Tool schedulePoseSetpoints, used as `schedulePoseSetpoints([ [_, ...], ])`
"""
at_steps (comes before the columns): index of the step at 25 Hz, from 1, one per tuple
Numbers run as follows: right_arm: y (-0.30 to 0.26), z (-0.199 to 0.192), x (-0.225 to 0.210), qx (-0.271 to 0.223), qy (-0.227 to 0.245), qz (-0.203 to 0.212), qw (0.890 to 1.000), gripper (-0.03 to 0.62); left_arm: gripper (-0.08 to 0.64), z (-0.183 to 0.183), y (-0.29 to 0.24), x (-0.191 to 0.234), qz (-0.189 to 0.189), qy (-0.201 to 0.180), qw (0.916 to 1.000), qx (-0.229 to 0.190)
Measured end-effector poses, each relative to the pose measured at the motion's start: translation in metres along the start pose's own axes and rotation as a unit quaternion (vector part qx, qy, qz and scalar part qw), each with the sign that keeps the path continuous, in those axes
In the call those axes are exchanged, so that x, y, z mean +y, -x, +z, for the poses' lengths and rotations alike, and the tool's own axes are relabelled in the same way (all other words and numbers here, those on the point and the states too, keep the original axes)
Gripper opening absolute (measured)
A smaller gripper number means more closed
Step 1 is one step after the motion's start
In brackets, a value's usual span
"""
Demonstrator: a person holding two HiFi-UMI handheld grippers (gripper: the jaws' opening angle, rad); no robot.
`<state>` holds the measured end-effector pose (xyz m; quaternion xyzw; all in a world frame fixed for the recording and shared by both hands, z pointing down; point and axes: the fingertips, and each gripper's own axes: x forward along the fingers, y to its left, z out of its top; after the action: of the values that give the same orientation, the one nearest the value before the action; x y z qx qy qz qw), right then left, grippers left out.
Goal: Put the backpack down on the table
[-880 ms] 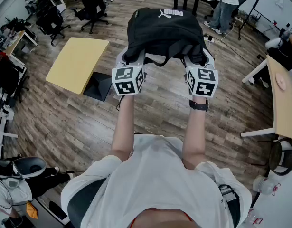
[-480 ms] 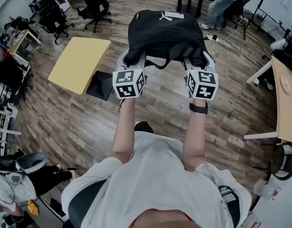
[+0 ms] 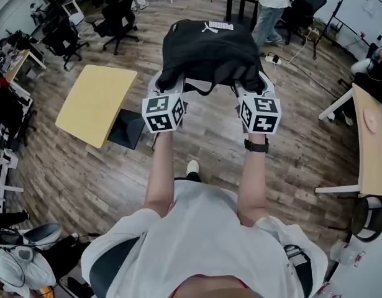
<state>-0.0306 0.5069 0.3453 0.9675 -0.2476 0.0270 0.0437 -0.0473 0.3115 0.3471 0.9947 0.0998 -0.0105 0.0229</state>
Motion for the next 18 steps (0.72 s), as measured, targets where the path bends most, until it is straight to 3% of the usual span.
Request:
schedulePoseSetpoints([
  [9,-0.09,0.006,-0.014,0.008,0.005,-0.01,1.0,0.25,0.143,-0.001,-0.083,0.049,-0.01,0.015,0.9998,-0.005],
  [18,-0.194,0.009,0.017,0.023,0.009,0.014,1.0,0.25,0.144,-0.006,-0.136,0.137,0.009,0.041,0.9991,-0.002],
])
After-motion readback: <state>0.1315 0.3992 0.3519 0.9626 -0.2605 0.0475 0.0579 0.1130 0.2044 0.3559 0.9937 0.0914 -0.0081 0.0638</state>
